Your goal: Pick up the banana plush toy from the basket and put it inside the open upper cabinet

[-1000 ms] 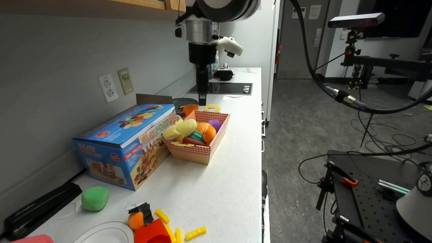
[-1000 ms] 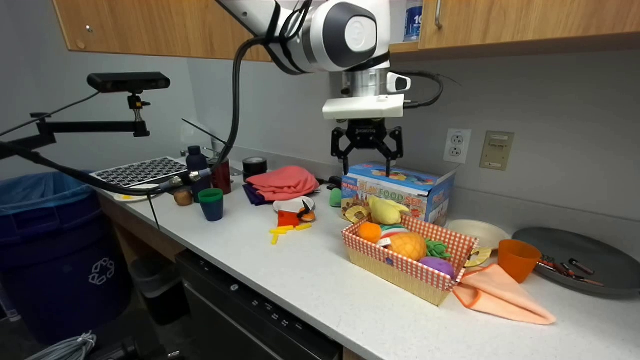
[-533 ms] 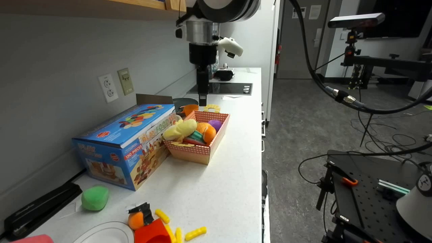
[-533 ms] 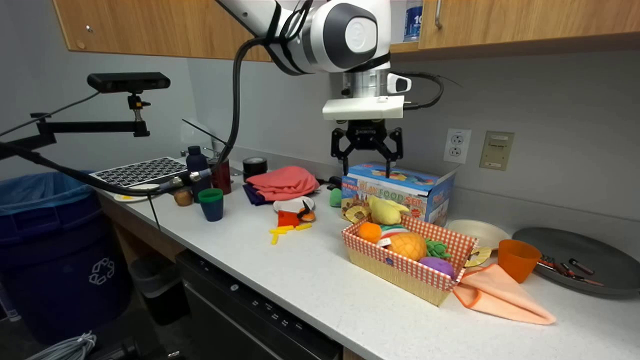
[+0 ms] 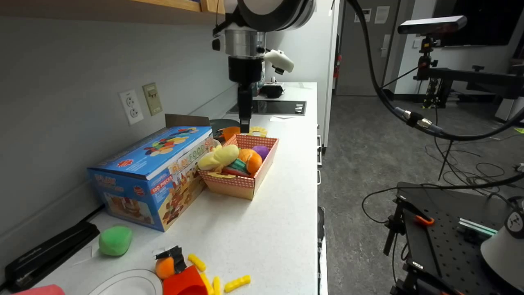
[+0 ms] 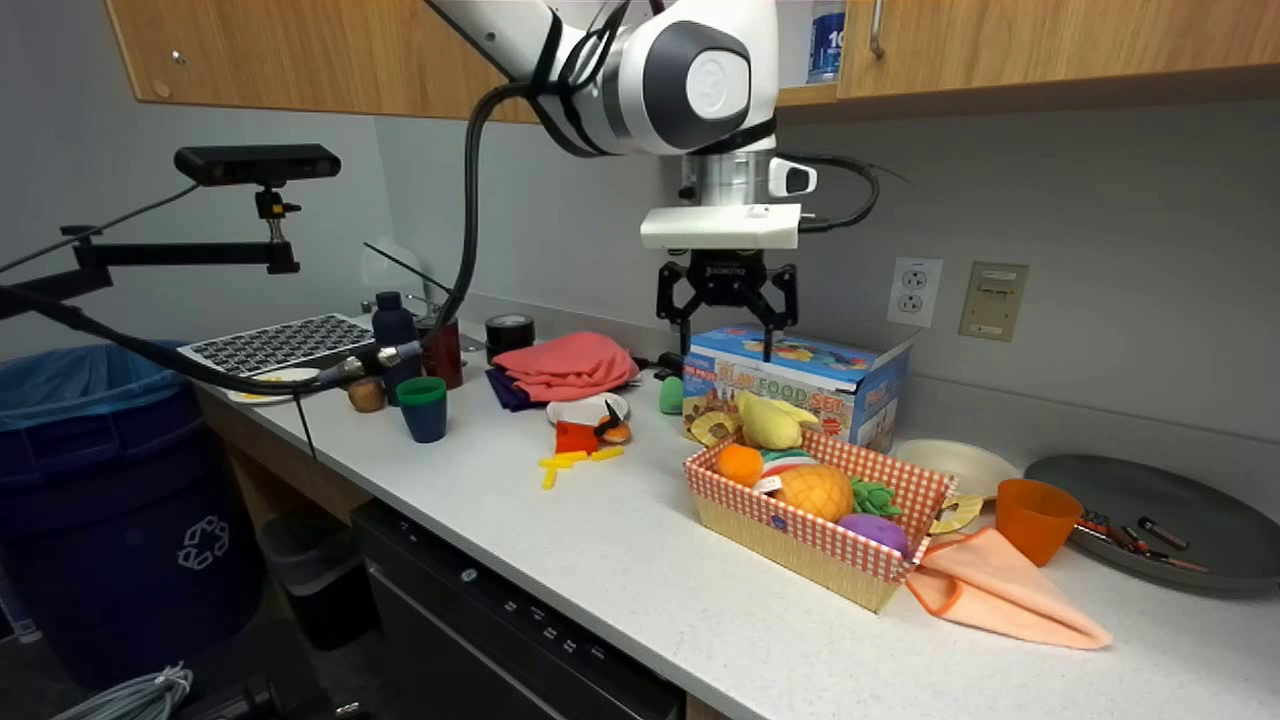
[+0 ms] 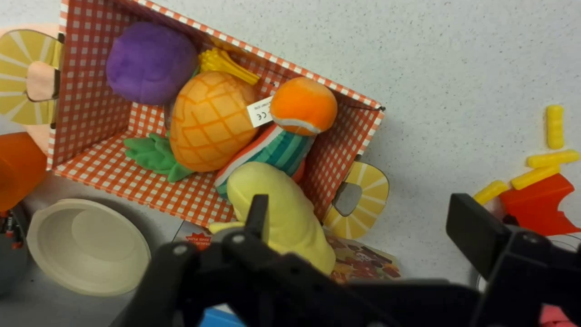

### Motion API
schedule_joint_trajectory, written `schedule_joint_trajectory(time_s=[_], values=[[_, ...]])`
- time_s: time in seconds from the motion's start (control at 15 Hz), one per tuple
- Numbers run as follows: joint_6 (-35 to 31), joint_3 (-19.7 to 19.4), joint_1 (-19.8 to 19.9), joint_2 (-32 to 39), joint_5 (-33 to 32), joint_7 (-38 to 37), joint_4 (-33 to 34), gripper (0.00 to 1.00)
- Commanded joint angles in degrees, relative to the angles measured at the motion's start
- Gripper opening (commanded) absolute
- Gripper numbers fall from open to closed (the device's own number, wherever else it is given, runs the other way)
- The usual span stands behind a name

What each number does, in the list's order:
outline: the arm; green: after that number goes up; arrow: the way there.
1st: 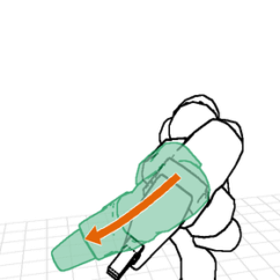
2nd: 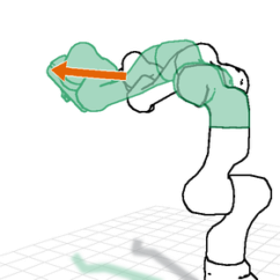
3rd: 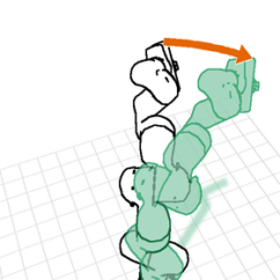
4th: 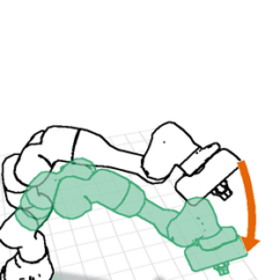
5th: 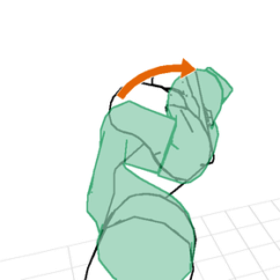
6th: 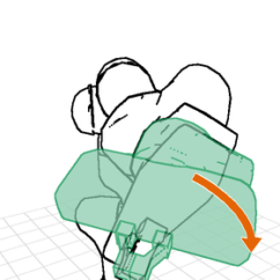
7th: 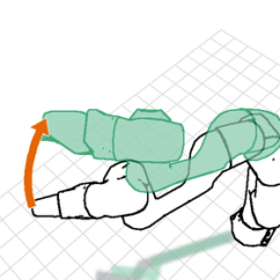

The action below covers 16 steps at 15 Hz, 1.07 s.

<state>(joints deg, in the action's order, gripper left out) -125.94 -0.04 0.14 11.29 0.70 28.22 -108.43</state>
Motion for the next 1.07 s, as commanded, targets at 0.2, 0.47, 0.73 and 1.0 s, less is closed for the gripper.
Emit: schedule_joint_trajectory(time_s=[0.2,0.47,0.73,1.0], values=[[-10.3,2.2,2.2,0.8,6.9,6.4,-2.7,1.0],[-8.7,2.0,1.7,1.1,4.9,3.7,-2.2,1.0],[-8.7,2.0,1.7,1.1,4.9,3.7,-2.2,1.0],[-8.6,2.1,1.7,1.0,4.9,3.8,-2.3,1.0]])
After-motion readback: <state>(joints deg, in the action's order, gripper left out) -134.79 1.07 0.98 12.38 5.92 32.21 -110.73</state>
